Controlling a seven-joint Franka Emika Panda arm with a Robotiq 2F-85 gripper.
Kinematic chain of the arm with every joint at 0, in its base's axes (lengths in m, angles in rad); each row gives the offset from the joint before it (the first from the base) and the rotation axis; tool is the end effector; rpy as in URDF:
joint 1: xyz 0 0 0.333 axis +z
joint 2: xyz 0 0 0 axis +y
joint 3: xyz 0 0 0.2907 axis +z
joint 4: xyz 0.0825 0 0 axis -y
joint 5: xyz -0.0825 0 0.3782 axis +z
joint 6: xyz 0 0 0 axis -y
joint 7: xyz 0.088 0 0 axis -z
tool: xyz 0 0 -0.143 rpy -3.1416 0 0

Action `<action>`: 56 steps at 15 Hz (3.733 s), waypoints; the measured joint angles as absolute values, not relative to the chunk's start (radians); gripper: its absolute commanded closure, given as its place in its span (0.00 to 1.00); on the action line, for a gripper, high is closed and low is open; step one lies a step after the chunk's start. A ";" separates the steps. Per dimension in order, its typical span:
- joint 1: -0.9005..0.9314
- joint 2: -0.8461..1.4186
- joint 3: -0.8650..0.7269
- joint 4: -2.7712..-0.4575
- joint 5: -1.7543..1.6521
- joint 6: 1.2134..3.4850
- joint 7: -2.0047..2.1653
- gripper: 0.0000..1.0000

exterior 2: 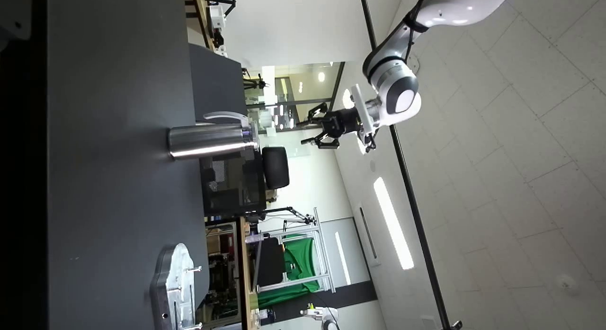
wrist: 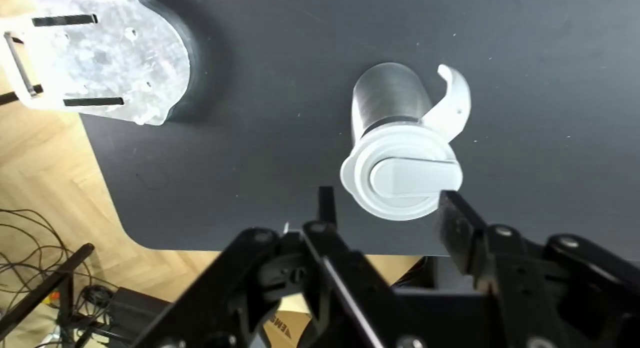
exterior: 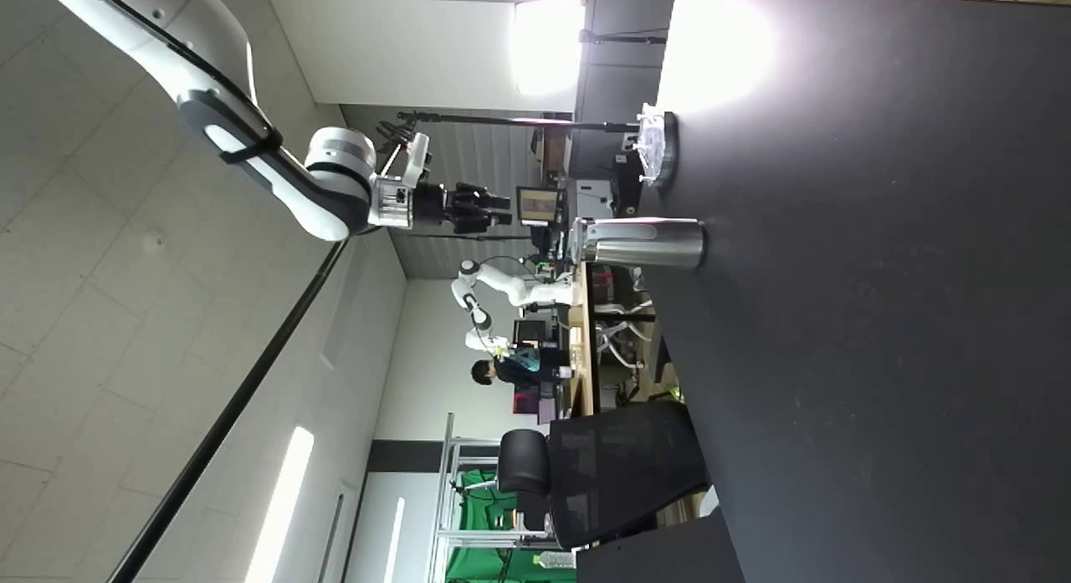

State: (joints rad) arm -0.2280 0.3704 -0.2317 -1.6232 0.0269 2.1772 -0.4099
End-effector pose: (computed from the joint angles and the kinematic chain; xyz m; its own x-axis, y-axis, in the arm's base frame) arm 0.6101 -0.2846 0.3755 0.9878 -0.0292 0.1527 -0.0494 -0.9903 0.1302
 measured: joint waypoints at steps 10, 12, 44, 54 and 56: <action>-0.314 0.650 -0.172 -1.202 0.028 1.872 -0.327 1.00; -0.318 0.671 -0.158 -1.183 0.040 1.851 -0.313 1.00; -0.309 0.758 -0.114 -1.236 0.104 2.055 -0.290 1.00; -0.324 0.754 -0.111 -1.230 0.112 1.996 -0.267 1.00; -0.334 0.753 -0.109 -1.230 0.140 1.990 -0.266 1.00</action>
